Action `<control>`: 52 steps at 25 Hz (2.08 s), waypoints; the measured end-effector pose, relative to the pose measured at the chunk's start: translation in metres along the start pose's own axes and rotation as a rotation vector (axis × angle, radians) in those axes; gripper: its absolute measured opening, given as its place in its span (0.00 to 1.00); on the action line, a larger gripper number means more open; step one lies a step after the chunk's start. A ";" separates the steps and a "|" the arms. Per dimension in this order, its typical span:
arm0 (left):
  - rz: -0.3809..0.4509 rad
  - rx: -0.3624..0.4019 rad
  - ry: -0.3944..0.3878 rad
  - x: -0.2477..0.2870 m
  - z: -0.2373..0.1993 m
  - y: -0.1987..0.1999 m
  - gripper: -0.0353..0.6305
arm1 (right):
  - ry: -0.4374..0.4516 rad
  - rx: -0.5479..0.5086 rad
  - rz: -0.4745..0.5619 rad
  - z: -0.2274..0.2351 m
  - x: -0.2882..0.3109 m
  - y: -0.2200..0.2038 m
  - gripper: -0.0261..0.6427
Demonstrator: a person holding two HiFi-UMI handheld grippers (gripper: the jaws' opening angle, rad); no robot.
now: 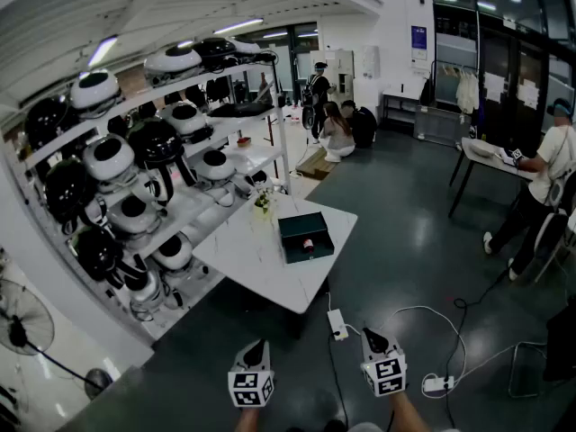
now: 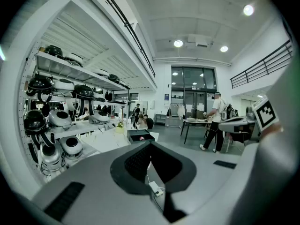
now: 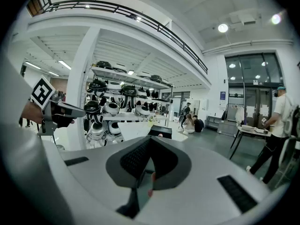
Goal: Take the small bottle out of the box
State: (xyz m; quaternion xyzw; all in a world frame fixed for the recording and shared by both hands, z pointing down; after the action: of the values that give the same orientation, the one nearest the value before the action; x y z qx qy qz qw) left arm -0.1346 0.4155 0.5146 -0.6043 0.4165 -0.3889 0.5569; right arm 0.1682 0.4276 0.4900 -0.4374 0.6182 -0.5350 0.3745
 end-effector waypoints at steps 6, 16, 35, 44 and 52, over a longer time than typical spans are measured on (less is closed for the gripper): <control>-0.002 0.008 0.002 0.005 0.010 -0.001 0.08 | 0.007 0.006 -0.018 0.009 -0.002 -0.002 0.07; 0.001 0.021 0.017 0.008 0.038 -0.003 0.08 | 0.015 0.046 0.016 0.031 -0.006 -0.006 0.07; -0.017 0.017 0.070 0.039 0.049 -0.020 0.08 | 0.099 0.043 0.009 0.052 0.035 -0.024 0.07; -0.009 0.002 0.025 0.113 0.015 -0.027 0.08 | 0.089 0.017 -0.008 0.060 0.099 -0.031 0.07; 0.018 -0.010 -0.038 0.204 -0.038 -0.012 0.08 | 0.043 -0.019 -0.011 0.069 0.185 -0.018 0.07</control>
State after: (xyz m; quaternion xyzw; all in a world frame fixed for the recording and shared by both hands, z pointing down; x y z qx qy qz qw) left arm -0.0972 0.2114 0.5311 -0.6105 0.4130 -0.3703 0.5654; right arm 0.1720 0.2294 0.4984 -0.4328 0.6286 -0.5406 0.3540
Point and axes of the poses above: the fingertips, and each gripper's own axes: x forward along the fingers, z to its right, y out of its top, the point moved 6 cm from there along -x, backward along the fingers, and after that the axes turned 14 degrees about z, right-handed, at the moved point
